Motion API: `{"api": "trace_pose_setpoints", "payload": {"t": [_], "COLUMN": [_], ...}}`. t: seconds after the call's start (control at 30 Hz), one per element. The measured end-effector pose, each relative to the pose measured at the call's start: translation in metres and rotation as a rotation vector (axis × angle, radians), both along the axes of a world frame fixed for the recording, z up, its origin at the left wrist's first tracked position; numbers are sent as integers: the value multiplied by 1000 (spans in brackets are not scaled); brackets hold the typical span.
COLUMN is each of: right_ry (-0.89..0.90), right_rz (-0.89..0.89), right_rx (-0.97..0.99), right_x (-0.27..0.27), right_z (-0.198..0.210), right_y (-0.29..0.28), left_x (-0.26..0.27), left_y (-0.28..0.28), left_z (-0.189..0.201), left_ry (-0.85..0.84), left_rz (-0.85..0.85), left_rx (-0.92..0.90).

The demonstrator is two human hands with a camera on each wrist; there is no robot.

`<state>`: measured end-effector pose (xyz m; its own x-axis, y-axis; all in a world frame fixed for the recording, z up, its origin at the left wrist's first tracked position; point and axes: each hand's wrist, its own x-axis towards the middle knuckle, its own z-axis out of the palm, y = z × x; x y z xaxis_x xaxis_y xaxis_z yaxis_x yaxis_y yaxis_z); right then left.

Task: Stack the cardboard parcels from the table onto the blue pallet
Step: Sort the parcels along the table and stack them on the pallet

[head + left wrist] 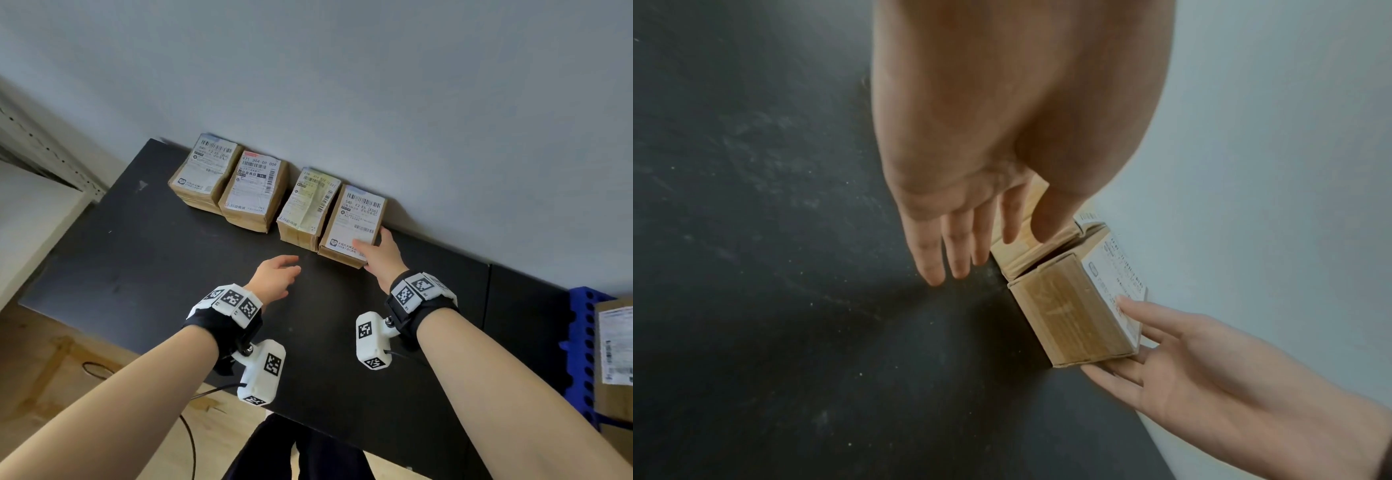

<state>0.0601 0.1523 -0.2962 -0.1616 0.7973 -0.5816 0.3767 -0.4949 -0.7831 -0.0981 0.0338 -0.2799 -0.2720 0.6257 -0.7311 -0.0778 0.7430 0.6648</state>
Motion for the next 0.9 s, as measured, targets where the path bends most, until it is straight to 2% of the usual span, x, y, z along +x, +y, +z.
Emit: {"api": "trace_pose_setpoints", "payload": {"t": [0.43,0.9], "right_ry": [-25,-14], "right_rz": [9,-13], "right_rx": [103,172], "right_x": [5,5], "right_z": [7,6], "right_y": [-35,-44], "left_x": [5,19], "left_y": [5,18], "left_z": [3,-6], "left_ry": [106,48], "left_rz": [-124,-162], "left_rx": [162,256]}}
